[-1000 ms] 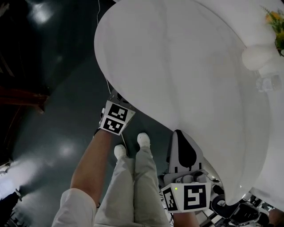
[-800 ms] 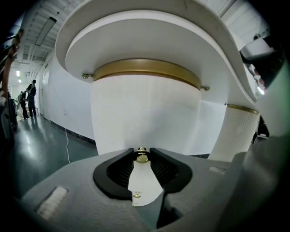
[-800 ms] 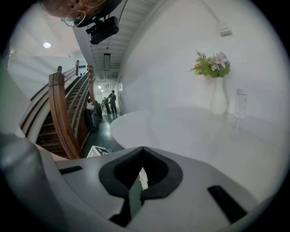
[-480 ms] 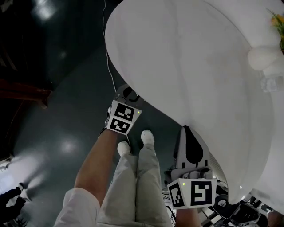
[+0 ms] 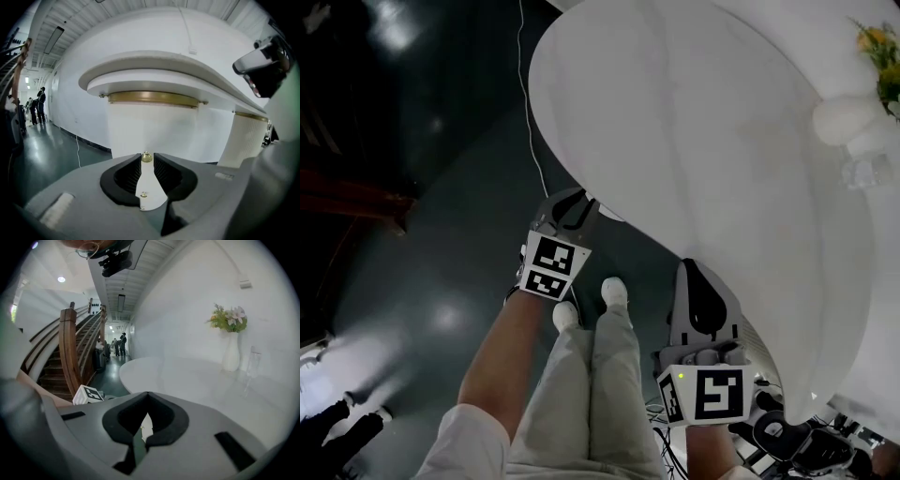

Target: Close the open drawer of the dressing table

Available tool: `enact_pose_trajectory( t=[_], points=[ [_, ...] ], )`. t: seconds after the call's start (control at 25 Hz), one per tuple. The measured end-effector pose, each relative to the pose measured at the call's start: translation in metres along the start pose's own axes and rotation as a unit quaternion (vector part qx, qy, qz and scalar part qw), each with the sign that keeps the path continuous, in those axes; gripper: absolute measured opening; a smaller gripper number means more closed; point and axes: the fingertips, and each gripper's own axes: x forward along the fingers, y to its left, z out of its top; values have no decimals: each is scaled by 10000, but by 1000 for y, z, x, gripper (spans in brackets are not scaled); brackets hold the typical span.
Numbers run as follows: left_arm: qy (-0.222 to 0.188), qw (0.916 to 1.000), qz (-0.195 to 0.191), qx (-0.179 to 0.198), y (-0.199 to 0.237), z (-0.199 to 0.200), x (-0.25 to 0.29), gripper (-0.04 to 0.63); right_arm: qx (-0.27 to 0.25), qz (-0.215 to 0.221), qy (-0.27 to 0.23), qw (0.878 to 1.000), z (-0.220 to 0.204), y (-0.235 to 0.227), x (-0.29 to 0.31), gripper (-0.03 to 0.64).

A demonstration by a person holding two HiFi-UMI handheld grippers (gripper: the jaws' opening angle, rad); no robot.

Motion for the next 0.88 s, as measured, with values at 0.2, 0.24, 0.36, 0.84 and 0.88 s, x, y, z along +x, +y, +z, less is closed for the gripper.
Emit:
enact_pose_trajectory(
  t=[0.2, 0.24, 0.36, 0.84, 0.88],
  points=[
    [-12, 10000, -9, -33, -7, 15, -24, 91, -42, 85, 1, 10000, 12, -3, -14, -5],
    [-18, 10000, -8, -29, -8, 19, -29, 91, 24, 91, 5, 10000, 14, -4, -17, -5],
    [-45, 10000, 26, -35, -9, 30, -43, 91, 189, 103, 24, 9998, 22, -7, -23, -5],
    [-264, 9986, 454, -85, -13, 95, -98, 91, -81, 449, -13, 9990, 73, -26, -53, -5],
    [-302, 9982, 497, -129, -14, 100, -104, 91, -107, 470, -27, 9988, 78, -26, -56, -5]
  ],
)
